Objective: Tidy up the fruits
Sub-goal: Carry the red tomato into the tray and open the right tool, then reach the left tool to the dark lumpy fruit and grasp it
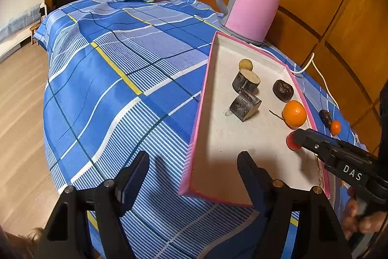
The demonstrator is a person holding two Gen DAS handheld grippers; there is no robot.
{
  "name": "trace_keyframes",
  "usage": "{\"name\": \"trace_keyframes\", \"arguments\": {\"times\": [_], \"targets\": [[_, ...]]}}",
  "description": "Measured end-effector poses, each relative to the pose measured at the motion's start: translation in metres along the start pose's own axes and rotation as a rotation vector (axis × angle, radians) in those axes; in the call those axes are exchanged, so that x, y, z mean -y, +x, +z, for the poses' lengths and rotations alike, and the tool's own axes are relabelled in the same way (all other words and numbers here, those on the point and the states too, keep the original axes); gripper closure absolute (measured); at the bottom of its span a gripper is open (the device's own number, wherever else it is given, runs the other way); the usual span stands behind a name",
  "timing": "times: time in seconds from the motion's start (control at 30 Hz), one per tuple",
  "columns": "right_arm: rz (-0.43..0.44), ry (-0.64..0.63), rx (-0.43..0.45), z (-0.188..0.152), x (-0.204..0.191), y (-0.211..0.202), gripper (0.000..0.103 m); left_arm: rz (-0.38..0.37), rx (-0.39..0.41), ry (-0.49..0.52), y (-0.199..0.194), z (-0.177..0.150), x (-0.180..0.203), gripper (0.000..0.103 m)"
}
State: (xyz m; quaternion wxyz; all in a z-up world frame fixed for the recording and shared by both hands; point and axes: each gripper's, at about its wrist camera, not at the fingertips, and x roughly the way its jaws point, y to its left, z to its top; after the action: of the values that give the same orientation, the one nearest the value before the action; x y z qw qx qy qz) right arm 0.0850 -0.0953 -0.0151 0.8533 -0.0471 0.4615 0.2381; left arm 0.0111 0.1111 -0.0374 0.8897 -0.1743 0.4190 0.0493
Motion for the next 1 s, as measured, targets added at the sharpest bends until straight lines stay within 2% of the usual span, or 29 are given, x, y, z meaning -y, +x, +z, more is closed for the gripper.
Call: {"name": "trace_keyframes", "arguments": {"times": [0.27,0.53,1.0], "targets": [[-0.033,0.036,0.089,-0.005,0.007,-0.029,0.071,0.001,0.008,0.010,-0.003,-0.001,0.002,0.028],[-0.122,0.176,0.160,-0.027,0.045,-0.063,0.071,-0.001,0.017,0.015,-0.006,0.000,0.005,0.028],[-0.415,0.560,0.148,-0.113,0.161,-0.105,0.070,-0.005,0.036,0.026,-0.010,0.003,0.012,0.027]]}}
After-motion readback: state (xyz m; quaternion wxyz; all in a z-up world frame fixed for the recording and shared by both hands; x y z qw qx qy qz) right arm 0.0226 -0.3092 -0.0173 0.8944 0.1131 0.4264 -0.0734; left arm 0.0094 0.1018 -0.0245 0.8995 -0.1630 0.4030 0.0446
